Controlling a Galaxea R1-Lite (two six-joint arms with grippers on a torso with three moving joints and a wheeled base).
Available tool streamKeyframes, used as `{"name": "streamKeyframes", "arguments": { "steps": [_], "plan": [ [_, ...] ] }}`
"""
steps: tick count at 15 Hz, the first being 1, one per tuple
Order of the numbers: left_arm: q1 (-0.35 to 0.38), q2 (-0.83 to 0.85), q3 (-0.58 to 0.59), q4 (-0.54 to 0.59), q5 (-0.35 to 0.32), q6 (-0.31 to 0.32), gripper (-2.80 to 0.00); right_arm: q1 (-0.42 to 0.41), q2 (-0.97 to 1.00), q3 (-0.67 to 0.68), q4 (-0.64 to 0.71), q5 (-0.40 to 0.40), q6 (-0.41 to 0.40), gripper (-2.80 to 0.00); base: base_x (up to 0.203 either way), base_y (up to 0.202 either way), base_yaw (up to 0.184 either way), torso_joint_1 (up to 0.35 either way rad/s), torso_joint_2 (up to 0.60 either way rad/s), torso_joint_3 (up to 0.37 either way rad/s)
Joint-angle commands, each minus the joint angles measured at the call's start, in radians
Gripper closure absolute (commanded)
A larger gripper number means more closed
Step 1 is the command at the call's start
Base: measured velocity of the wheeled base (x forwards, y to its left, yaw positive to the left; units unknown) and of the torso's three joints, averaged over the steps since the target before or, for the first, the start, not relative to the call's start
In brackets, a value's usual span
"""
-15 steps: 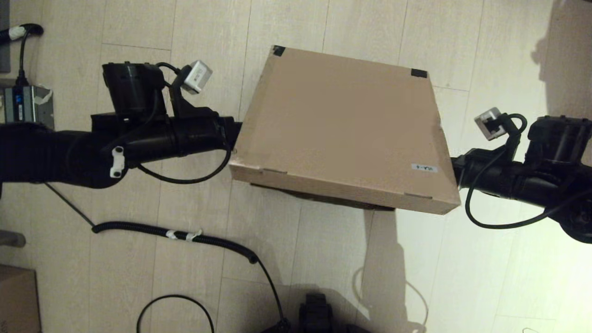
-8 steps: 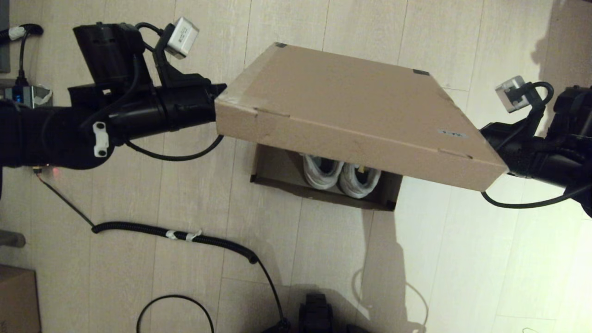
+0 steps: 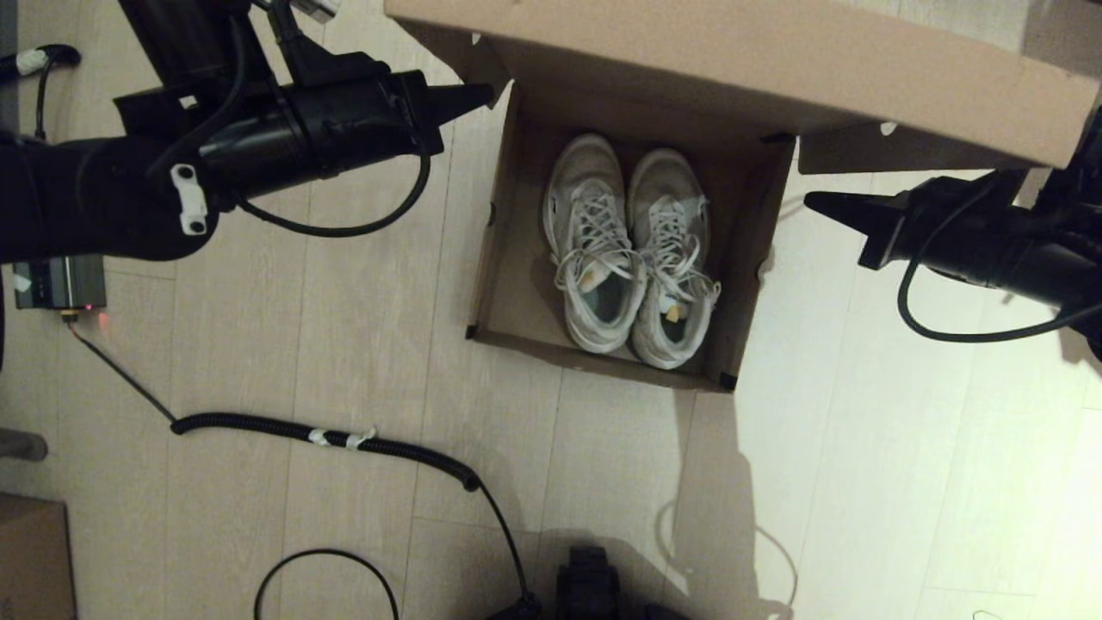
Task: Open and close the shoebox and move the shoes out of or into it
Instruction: Open the shoe box
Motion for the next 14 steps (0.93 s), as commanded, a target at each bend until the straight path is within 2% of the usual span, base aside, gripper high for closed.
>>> {"name": "streamKeyframes", "arguments": {
  "steps": [1, 6, 10, 12, 14],
  "plan": [
    [-0.006, 0.045, -0.059, -0.003, 0.006, 0.0, 0.0, 0.001, 0.02, -0.036, -0.006, -0.005, 0.0, 0.0, 0.0, 0.0, 0.0, 0.0, 0.0, 0.0],
    [-0.008, 0.164, -0.253, -0.005, 0.017, 0.005, 0.0, 0.002, 0.091, -0.184, -0.012, -0.082, 0.0, 0.0, 0.0, 0.0, 0.0, 0.0, 0.0, 0.0],
    [-0.008, 0.163, -0.251, -0.08, 0.018, 0.023, 0.0, -0.001, 0.125, -0.322, -0.011, -0.155, 0.009, 0.0, 0.0, 0.0, 0.0, 0.0, 0.0, 0.0],
    [-0.008, 0.164, -0.251, -0.084, 0.018, 0.089, 0.0, -0.001, 0.141, -0.38, -0.012, -0.204, 0.036, 0.0, 0.0, 0.0, 0.0, 0.0, 0.0, 0.0],
    [-0.008, 0.151, -0.251, -0.083, 0.018, 0.102, 0.0, -0.001, 0.139, -0.422, -0.01, -0.216, 0.063, 0.0, 0.0, 0.0, 0.0, 0.0, 0.0, 0.0]
  ]
}}
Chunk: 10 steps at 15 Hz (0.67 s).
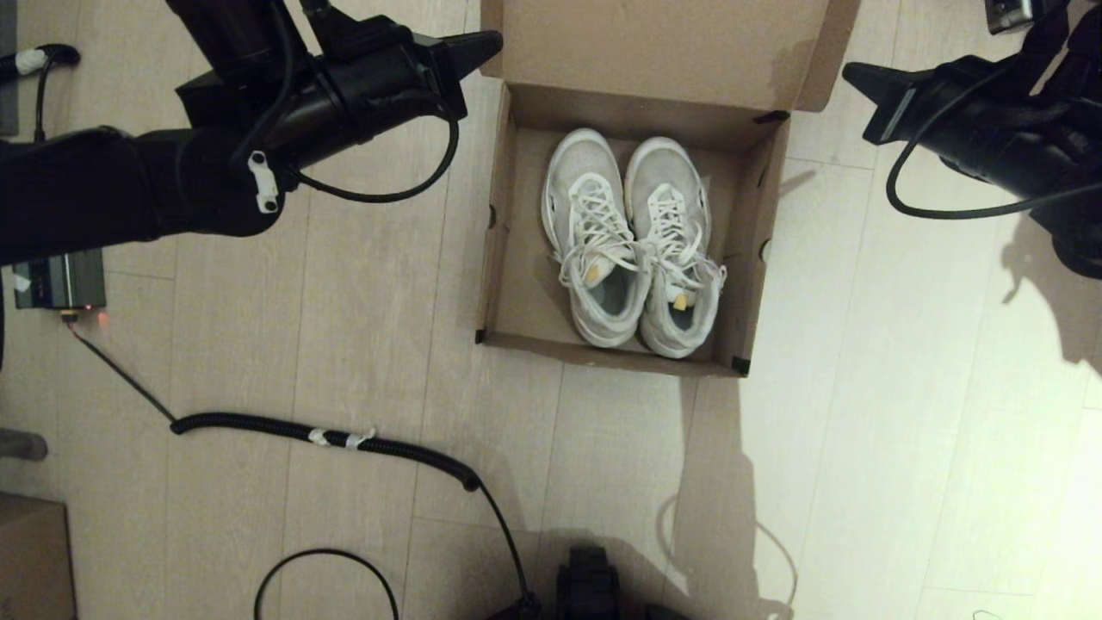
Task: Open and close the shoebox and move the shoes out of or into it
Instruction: Open the shoe box
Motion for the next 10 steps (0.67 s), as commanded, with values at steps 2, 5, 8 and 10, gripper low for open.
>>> {"name": "streamKeyframes", "arguments": {
  "steps": [2, 5, 8, 10],
  "plan": [
    [0.001, -0.003, 0.0, -0.002, 0.011, 0.004, 0.0, 0.001, 0.008, -0.048, -0.001, 0.002, 0.004, 0.0, 0.0, 0.0, 0.0, 0.0, 0.0, 0.0],
    [0.005, 0.032, 0.017, -0.001, 0.099, 0.009, 0.0, 0.002, 0.009, 0.001, 0.0, 0.001, 0.003, 0.0, 0.0, 0.0, 0.0, 0.0, 0.0, 0.0],
    [0.008, 0.049, 0.084, 0.006, 0.168, 0.01, 0.0, 0.014, 0.006, 0.113, -0.004, 0.003, 0.0, 0.0, 0.0, 0.0, 0.0, 0.0, 0.0, 0.0],
    [0.017, 0.042, 0.142, 0.0, 0.171, 0.01, 0.0, 0.019, -0.002, 0.157, -0.004, 0.005, -0.002, 0.0, 0.0, 0.0, 0.0, 0.0, 0.0, 0.0]
  ]
}}
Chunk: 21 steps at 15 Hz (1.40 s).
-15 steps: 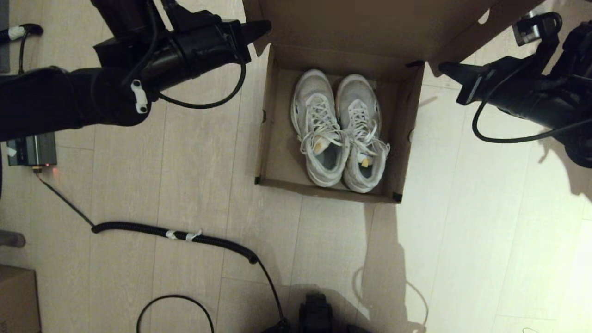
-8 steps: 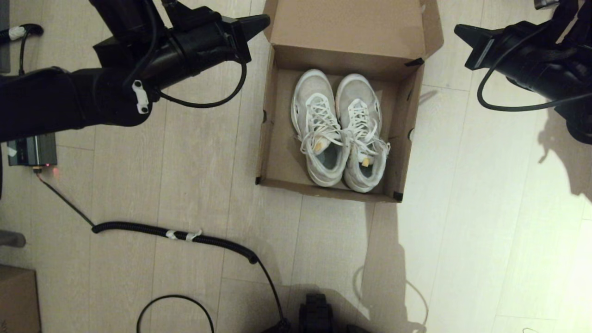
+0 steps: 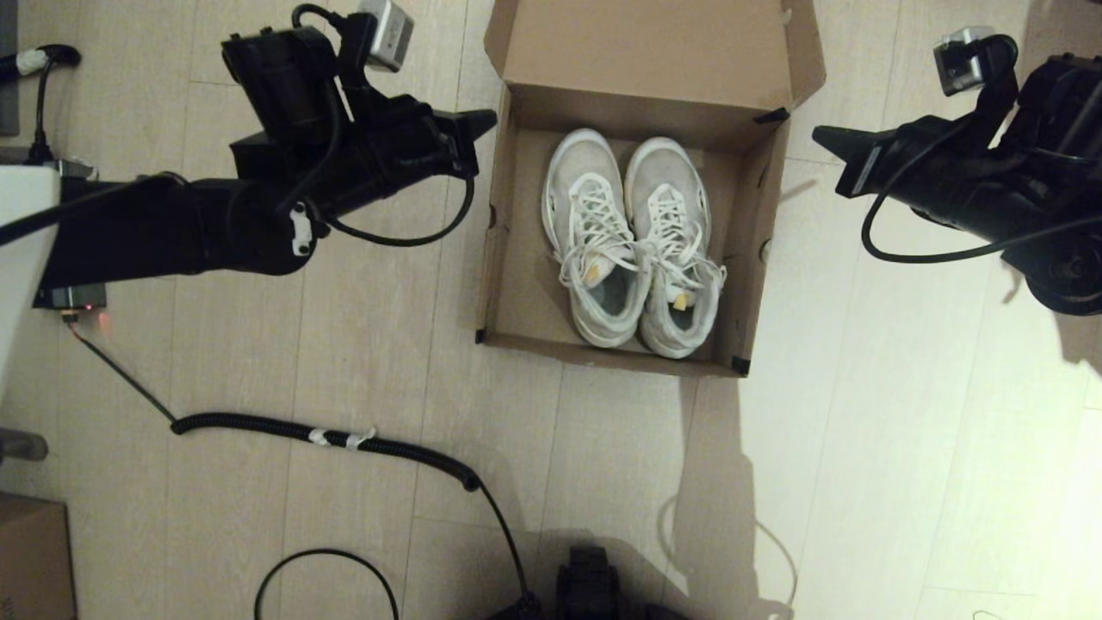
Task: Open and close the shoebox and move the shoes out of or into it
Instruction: Open the shoe box
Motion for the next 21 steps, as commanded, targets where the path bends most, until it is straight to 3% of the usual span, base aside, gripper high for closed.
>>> {"name": "streamKeyframes", "arguments": {
  "steps": [1, 5, 8, 14, 18, 21],
  "plan": [
    [0.01, -0.001, 0.051, -0.005, -0.001, 0.001, 0.0, 0.004, -0.009, 0.025, -0.003, 0.002, 0.0, 0.0, 0.0, 0.0, 0.0, 0.0, 0.0, 0.0],
    [0.019, -0.007, 0.083, 0.006, 0.035, -0.001, 0.0, 0.005, -0.012, 0.023, 0.034, 0.002, 0.001, 0.0, 0.0, 0.0, 0.0, 0.0, 0.0, 0.0],
    [0.037, -0.007, 0.088, 0.004, 0.049, -0.008, 0.0, 0.051, -0.032, 0.02, 0.089, -0.007, 0.021, 0.0, 0.0, 0.0, 0.0, 0.0, 0.0, 0.0],
    [0.059, -0.025, 0.165, -0.005, 0.054, -0.006, 0.0, 0.088, -0.027, 0.007, 0.099, -0.042, 0.05, 0.0, 0.0, 0.0, 0.0, 0.0, 0.0, 0.0],
    [0.091, -0.073, 0.253, -0.005, 0.059, -0.004, 0.0, 0.23, -0.03, -0.012, 0.131, -0.188, 0.095, 0.0, 0.0, 0.0, 0.0, 0.0, 0.0, 0.0],
    [0.106, -0.139, 0.359, -0.005, 0.072, -0.004, 0.0, 0.363, -0.032, -0.02, 0.215, -0.458, 0.126, 0.0, 0.0, 0.0, 0.0, 0.0, 0.0, 0.0]
  ]
}}
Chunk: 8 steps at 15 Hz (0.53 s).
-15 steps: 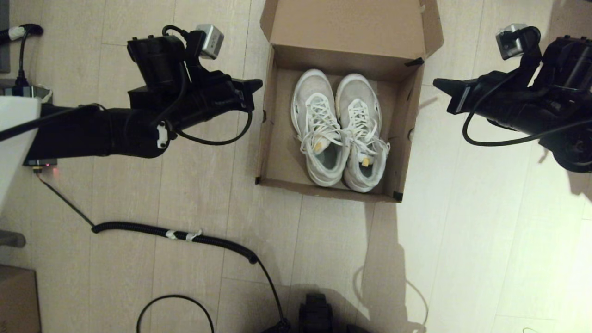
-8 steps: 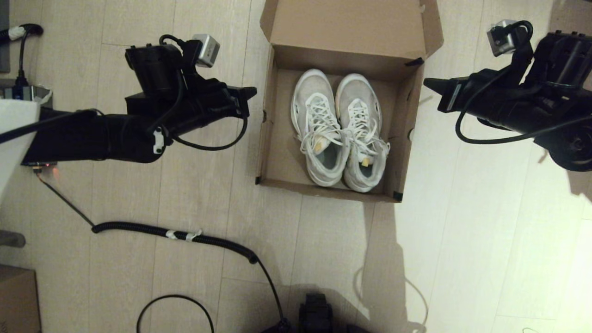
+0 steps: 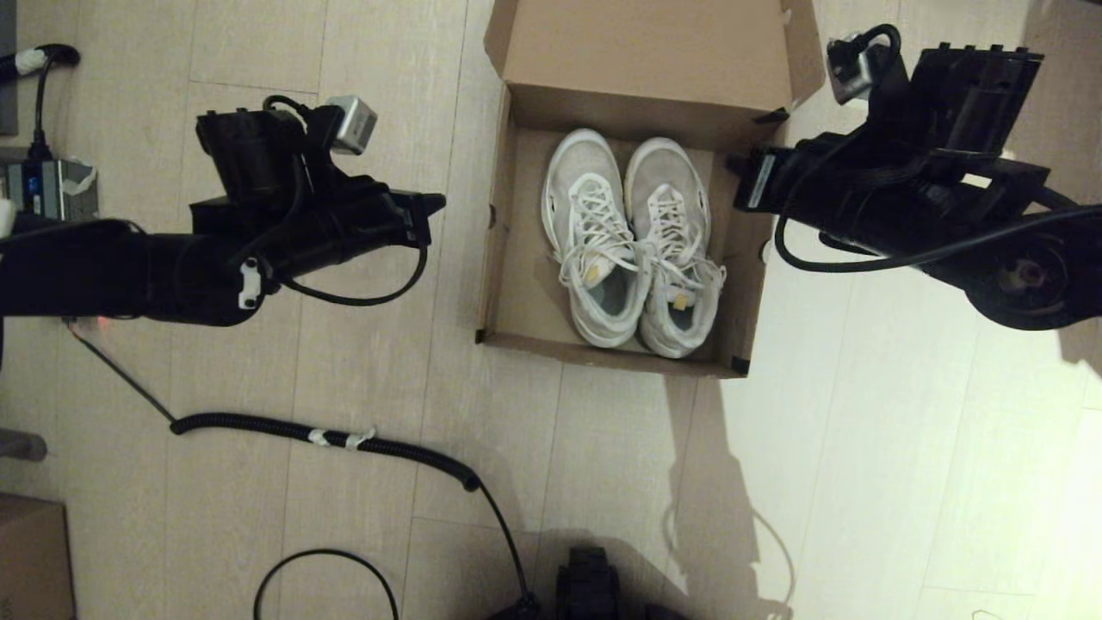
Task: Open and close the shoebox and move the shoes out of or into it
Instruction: Open the shoe box
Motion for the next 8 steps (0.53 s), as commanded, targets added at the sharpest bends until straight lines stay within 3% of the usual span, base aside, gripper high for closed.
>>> {"name": "streamKeyframes", "arguments": {
  "steps": [1, 4, 8],
  "plan": [
    [0.004, -0.053, 0.058, -0.002, 0.011, 0.001, 0.0, 0.062, -0.006, 0.006, 0.057, -0.123, 0.004, 0.0, 0.0, 0.0, 0.0, 0.0, 0.0, 0.0],
    [0.011, -0.091, 0.119, -0.002, 0.023, 0.002, 0.0, 0.112, -0.042, 0.074, 0.122, -0.165, 0.019, 0.0, 0.0, 0.0, 0.0, 0.0, 0.0, 0.0],
    [0.011, -0.113, 0.159, -0.002, 0.024, 0.005, 0.0, 0.188, -0.019, 0.06, 0.121, -0.213, 0.022, 0.0, 0.0, 0.0, 0.0, 0.0, 0.0, 0.0]
  ]
}}
